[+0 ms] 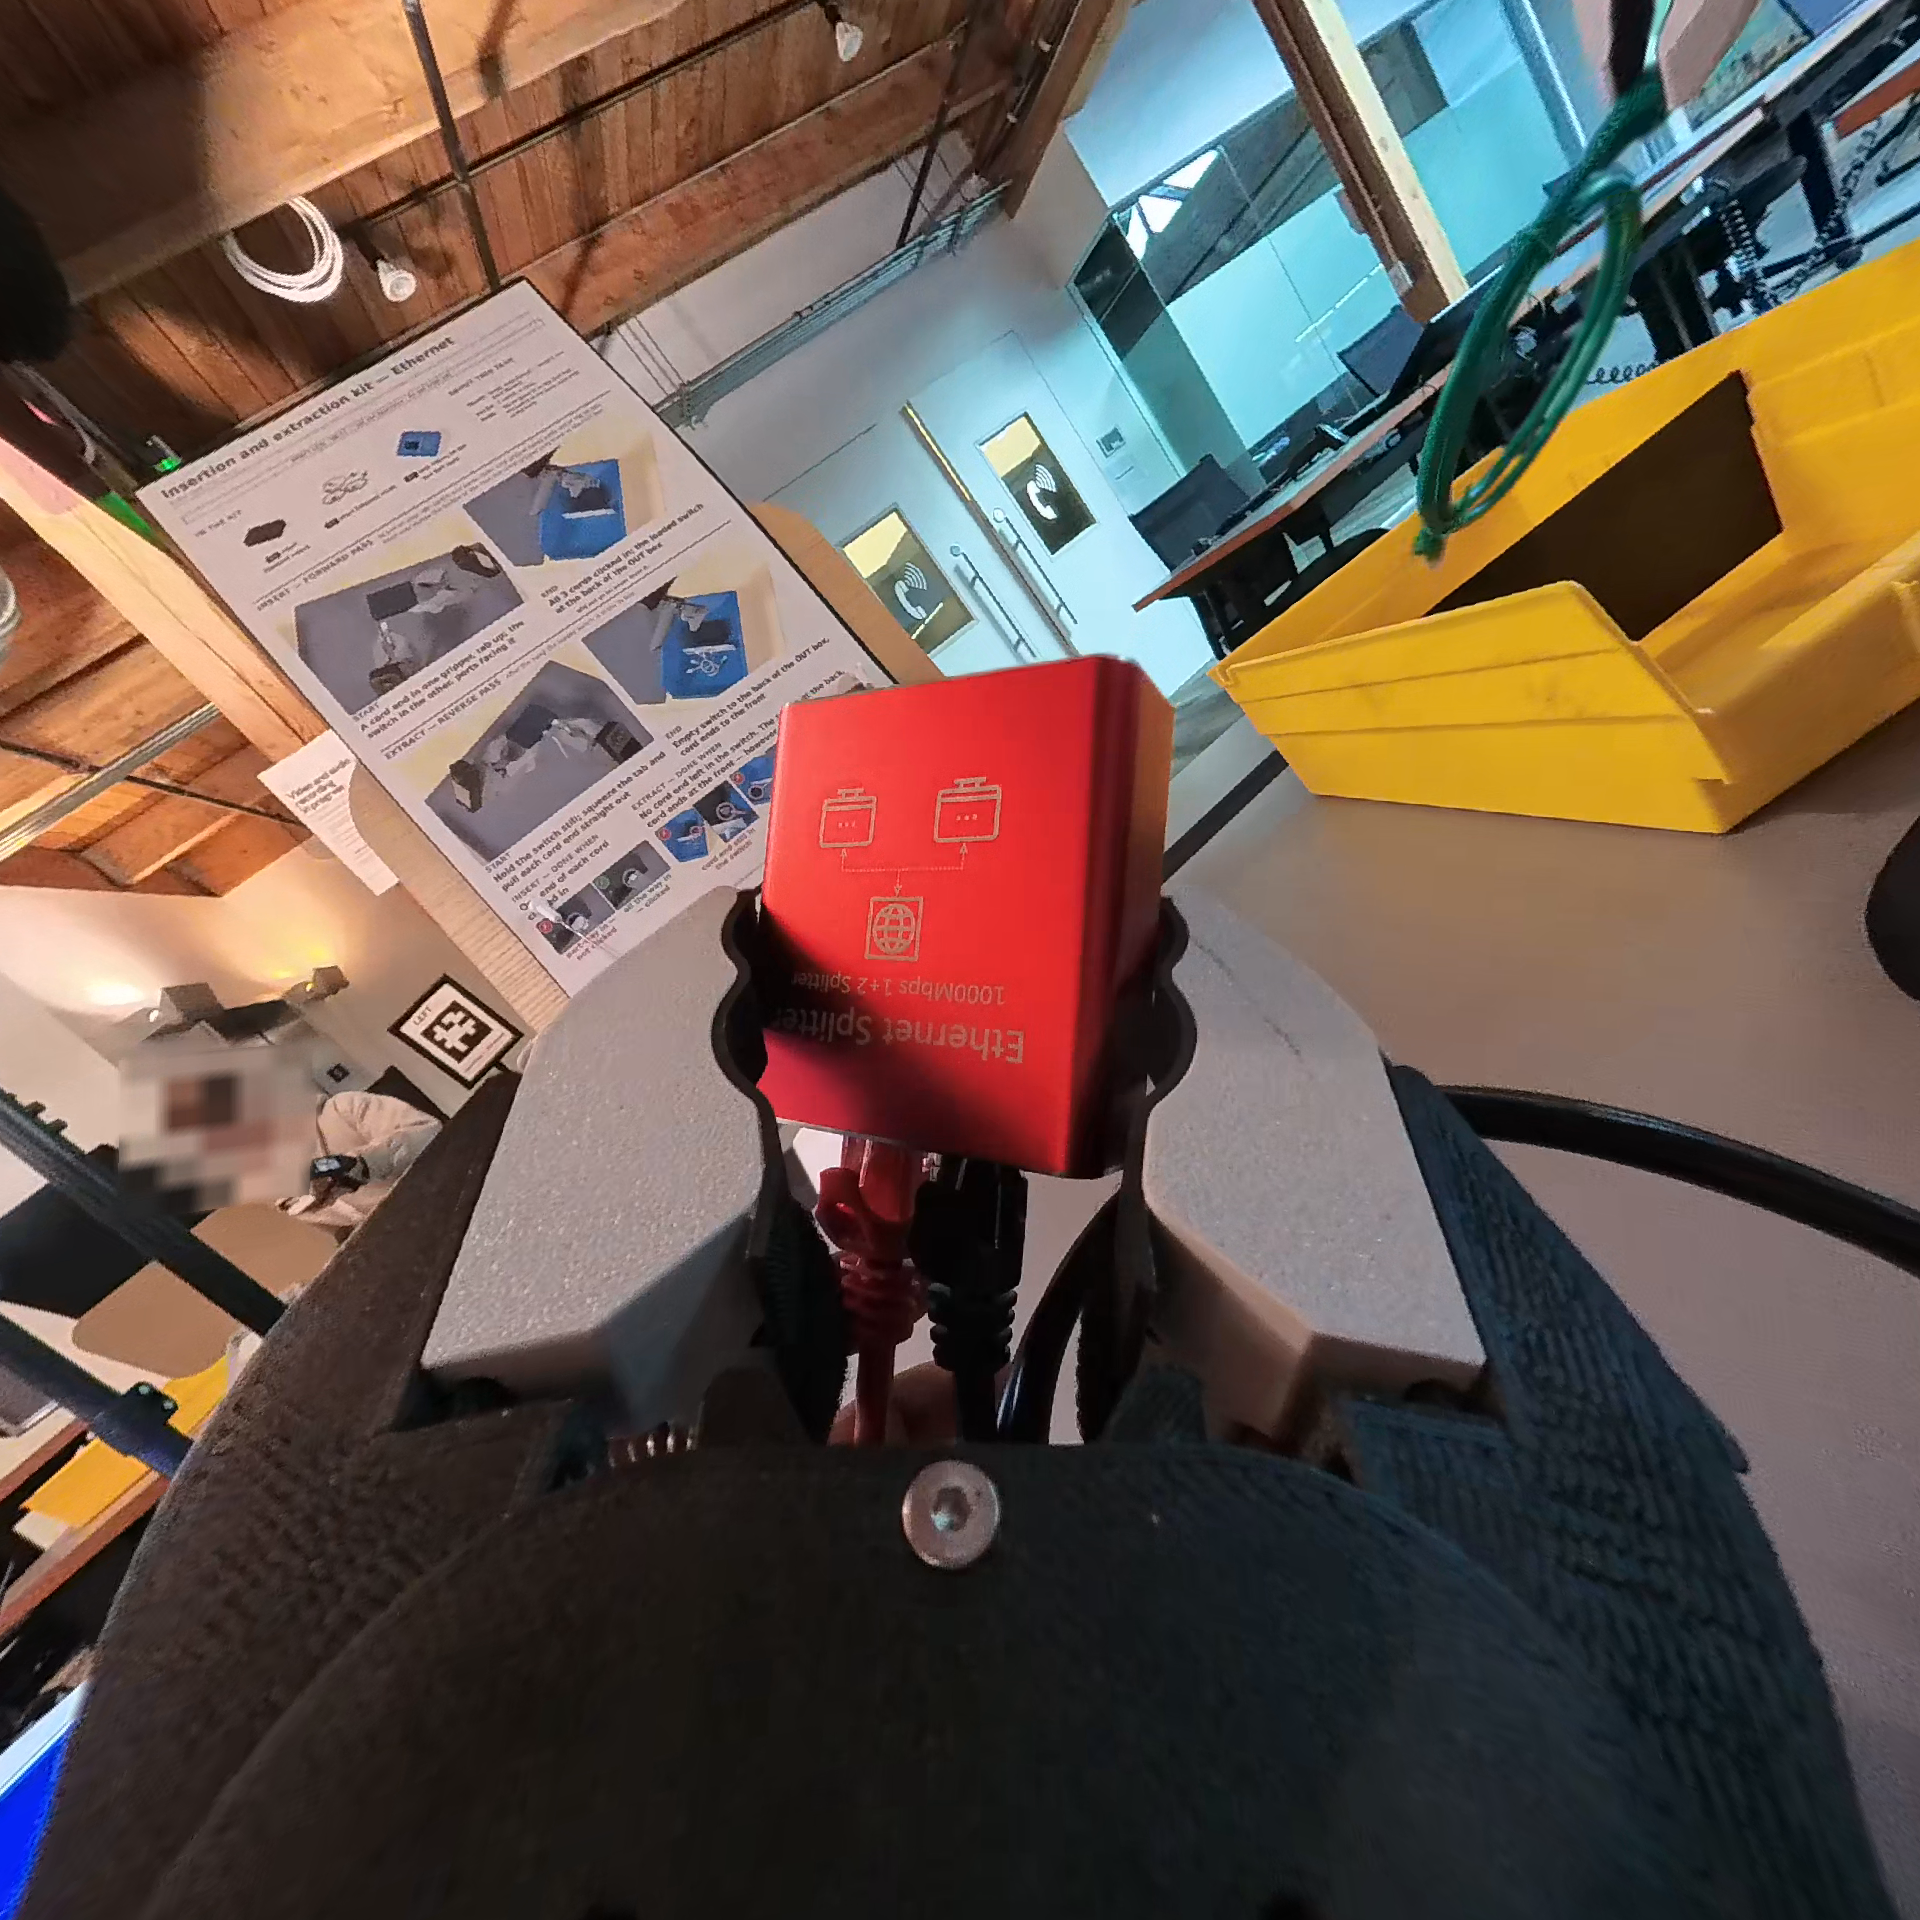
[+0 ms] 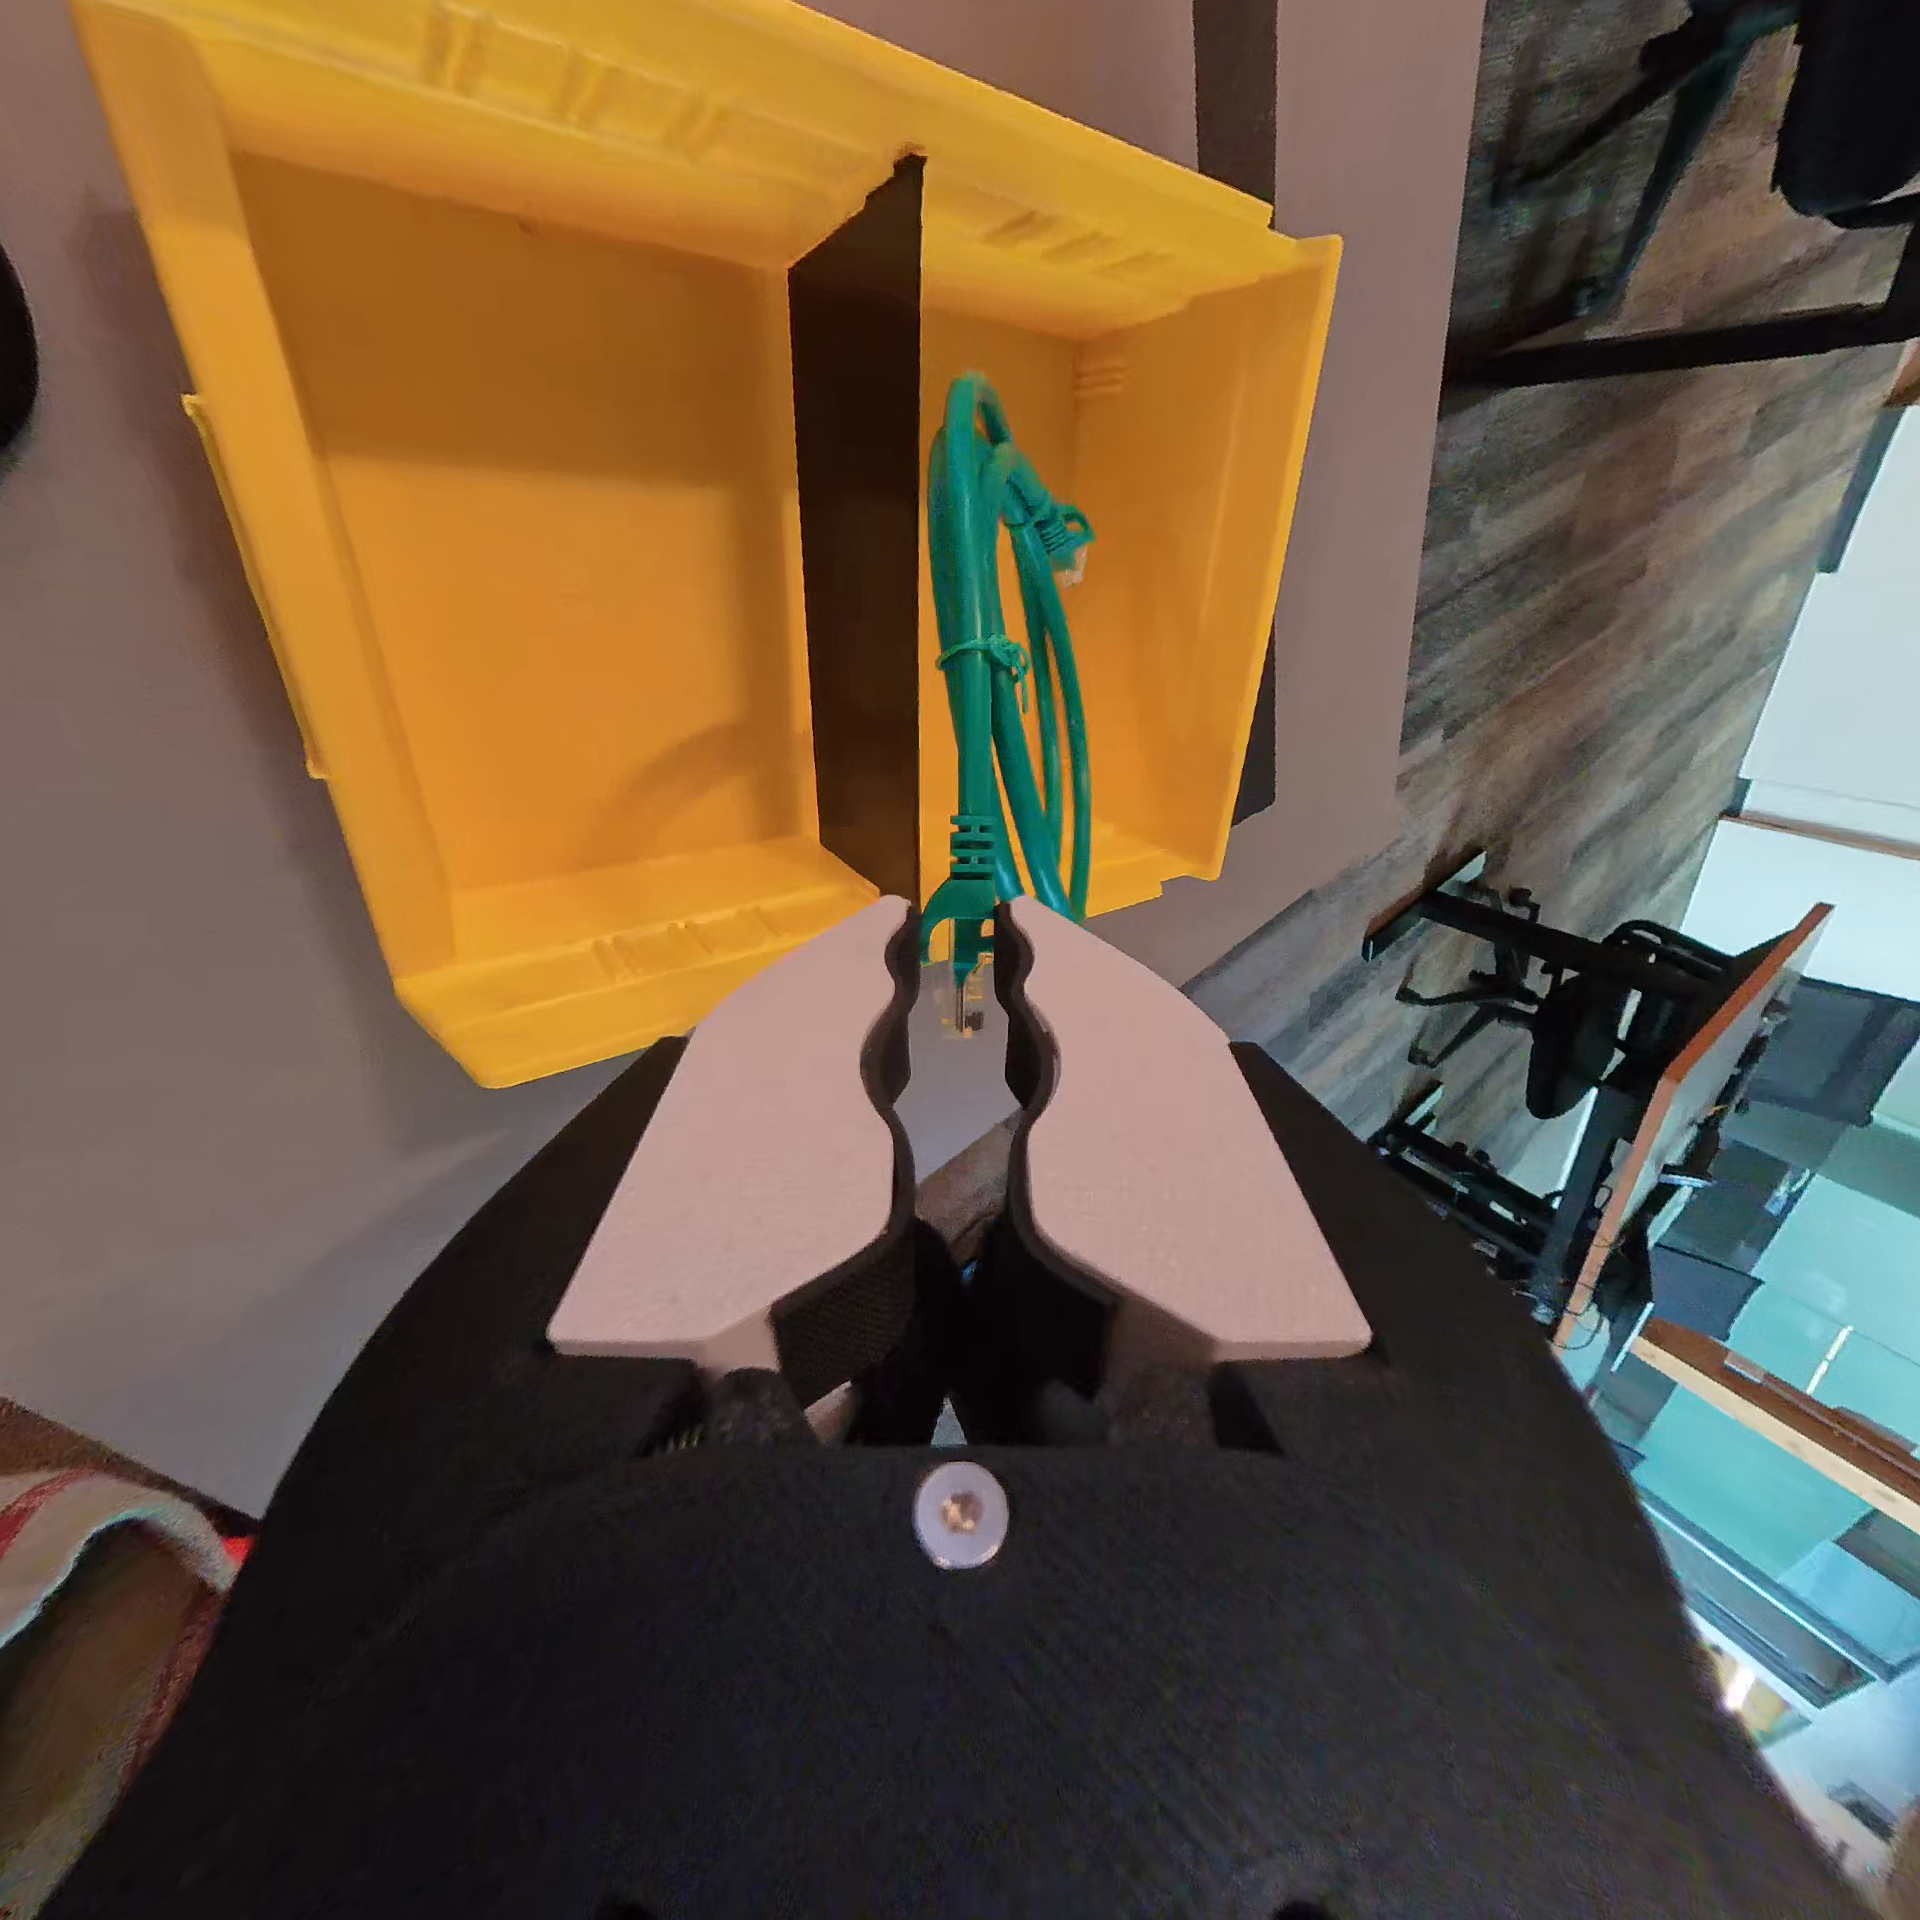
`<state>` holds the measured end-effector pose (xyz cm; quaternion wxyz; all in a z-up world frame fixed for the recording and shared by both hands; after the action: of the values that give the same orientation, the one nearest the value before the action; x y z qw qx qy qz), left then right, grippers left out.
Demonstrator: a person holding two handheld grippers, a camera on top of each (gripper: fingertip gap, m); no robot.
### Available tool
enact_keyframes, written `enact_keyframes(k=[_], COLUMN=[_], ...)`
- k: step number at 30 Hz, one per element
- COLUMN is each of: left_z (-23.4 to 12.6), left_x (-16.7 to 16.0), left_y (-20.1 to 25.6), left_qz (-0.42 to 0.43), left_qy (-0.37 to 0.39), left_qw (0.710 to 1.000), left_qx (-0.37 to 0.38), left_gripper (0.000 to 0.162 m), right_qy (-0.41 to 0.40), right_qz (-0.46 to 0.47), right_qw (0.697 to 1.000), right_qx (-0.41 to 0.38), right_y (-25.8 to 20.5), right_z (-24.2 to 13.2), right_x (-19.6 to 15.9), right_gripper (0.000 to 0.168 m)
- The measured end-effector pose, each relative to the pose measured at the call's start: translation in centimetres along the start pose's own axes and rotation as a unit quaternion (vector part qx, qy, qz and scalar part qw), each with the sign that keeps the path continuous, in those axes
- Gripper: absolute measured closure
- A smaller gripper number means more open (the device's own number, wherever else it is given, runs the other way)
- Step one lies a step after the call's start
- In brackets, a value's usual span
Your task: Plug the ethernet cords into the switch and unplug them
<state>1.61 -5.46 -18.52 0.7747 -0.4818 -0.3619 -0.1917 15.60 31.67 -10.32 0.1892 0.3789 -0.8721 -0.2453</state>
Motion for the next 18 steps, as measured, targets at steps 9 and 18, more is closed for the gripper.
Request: enact_keyframes(k=[9,18], left_z=[0.1,0.2], left_x=[-0.1,-0.2], left_y=[0.3,0.3], left_qz=[0.008,0.010], left_qy=[-0.003,-0.005], left_qw=[1.000,1.000], left_qx=[-0.005,-0.004], left_gripper=[0.091,0.090], right_qy=[0.090,0.066], right_qz=[0.015,0.015], right_qw=[0.994,0.993], right_qx=[0.053,0.096], right_y=[-3.8,-8.5], right_z=[-1.6,5.6], right_x=[0.9,0.4], right_gripper=[0.155,0.154])
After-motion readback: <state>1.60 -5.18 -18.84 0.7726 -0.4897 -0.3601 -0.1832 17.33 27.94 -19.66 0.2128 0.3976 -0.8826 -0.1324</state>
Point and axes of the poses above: each gripper's, where its closed fingertips meet, z out along the fingers, x out of its top, y = z × x across the jaws, the point moved 5 cm from there along -z, back along the fingers, and after that the axes turned 5 degrees about y, right-handed, at the moved point
